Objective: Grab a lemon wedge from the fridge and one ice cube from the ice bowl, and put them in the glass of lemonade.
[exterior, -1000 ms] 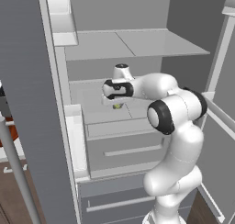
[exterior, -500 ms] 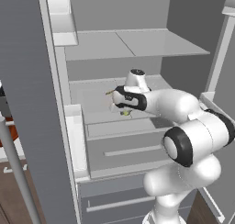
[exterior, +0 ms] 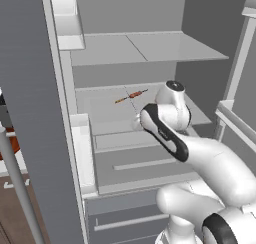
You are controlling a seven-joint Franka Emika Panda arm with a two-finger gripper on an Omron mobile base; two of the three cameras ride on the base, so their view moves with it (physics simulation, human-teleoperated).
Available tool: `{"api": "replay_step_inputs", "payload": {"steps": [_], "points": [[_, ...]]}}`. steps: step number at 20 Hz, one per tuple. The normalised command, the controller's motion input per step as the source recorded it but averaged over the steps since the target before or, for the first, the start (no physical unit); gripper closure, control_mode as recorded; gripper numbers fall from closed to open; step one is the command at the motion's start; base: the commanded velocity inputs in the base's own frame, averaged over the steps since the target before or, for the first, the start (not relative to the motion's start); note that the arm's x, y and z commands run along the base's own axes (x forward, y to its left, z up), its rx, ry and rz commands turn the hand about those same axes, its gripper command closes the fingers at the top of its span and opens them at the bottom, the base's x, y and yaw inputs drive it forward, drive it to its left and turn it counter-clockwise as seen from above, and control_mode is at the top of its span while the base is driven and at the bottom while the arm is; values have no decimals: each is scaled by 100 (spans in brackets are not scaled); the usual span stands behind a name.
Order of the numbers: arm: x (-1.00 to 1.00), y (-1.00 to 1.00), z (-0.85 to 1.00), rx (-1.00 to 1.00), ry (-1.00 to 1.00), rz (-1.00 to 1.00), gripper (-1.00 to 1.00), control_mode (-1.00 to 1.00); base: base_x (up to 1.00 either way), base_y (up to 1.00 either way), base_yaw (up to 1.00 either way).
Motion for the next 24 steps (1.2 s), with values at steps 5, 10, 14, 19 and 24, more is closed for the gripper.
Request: {"api": "replay_step_inputs", "payload": {"steps": [5, 10, 14, 19, 24], "points": [[-92, -14, 100, -1, 5, -1, 100, -100, 0, 0, 0], [-100, -38, 98, 0, 14, -3, 100, -100, 0, 0, 0], [-100, -36, 59, -1, 7, -6, 100, -100, 0, 0, 0], [-92, -23, 13, -1, 3, -5, 100, -100, 0, 0, 0], [-34, -3, -2, 0, 0, -4, 100, -100, 0, 0, 0]]}}
